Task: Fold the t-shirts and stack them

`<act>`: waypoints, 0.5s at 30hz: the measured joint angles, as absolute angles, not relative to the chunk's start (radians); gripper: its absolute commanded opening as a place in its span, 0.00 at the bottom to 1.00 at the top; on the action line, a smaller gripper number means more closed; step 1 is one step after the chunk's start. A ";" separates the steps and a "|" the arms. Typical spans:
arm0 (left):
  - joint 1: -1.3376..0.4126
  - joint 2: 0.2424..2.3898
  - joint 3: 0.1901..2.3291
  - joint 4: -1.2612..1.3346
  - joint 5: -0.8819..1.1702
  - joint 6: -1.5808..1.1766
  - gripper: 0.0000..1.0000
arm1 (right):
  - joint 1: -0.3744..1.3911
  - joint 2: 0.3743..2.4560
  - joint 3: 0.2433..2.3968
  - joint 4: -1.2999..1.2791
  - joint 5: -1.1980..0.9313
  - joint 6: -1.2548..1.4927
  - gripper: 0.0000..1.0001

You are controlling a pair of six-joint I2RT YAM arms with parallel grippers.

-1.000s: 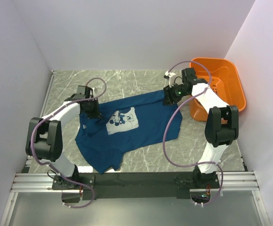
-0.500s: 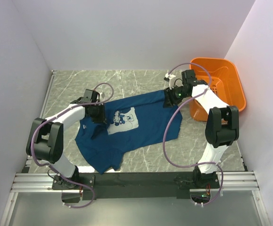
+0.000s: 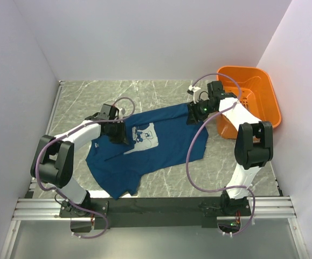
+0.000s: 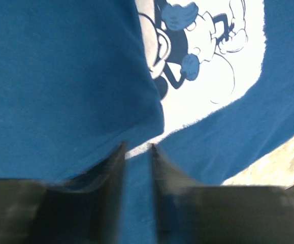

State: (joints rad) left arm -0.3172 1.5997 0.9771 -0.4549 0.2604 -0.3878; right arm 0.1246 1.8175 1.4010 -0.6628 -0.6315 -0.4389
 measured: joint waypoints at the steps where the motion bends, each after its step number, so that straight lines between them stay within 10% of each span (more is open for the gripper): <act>1: -0.319 1.599 0.974 -0.455 0.267 -0.389 0.40 | 0.125 1.818 1.400 -0.662 -0.632 -0.439 0.51; 15: -0.141 1.349 0.968 -0.404 0.196 -0.518 0.60 | 0.124 1.820 1.405 -0.663 -0.631 -0.438 0.50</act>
